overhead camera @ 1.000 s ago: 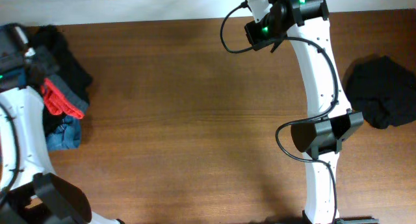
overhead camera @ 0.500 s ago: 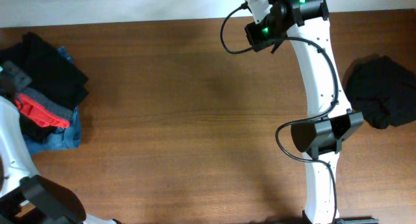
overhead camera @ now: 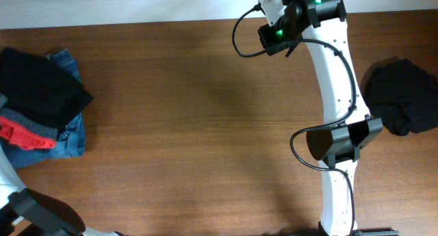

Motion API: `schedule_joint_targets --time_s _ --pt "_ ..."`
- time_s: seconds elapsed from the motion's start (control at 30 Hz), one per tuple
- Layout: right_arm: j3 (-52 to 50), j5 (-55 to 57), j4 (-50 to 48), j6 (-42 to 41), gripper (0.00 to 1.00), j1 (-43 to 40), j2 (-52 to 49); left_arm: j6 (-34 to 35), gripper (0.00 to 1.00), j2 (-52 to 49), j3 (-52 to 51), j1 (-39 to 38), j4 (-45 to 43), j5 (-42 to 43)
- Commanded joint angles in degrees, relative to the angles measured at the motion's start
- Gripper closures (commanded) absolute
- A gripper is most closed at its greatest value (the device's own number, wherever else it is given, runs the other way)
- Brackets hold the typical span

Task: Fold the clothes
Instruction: 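Carry the bundle left with the left gripper onto the jeans stack, then release the bundle on the stack and press it down with the left gripper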

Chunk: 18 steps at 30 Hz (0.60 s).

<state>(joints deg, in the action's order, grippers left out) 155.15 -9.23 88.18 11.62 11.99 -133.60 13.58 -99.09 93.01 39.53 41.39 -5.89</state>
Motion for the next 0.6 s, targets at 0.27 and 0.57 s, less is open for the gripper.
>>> schedule_joint_targets --time_s 0.27,0.57 --pt "1.1 0.5 1.0 0.0 0.88 0.0 2.2 0.9 0.01 -0.5 1.6 2.3 3.7 -2.7" --pt "1.1 0.5 1.0 0.0 0.88 0.0 2.2 0.9 0.01 -0.5 1.6 2.3 3.9 -2.9"
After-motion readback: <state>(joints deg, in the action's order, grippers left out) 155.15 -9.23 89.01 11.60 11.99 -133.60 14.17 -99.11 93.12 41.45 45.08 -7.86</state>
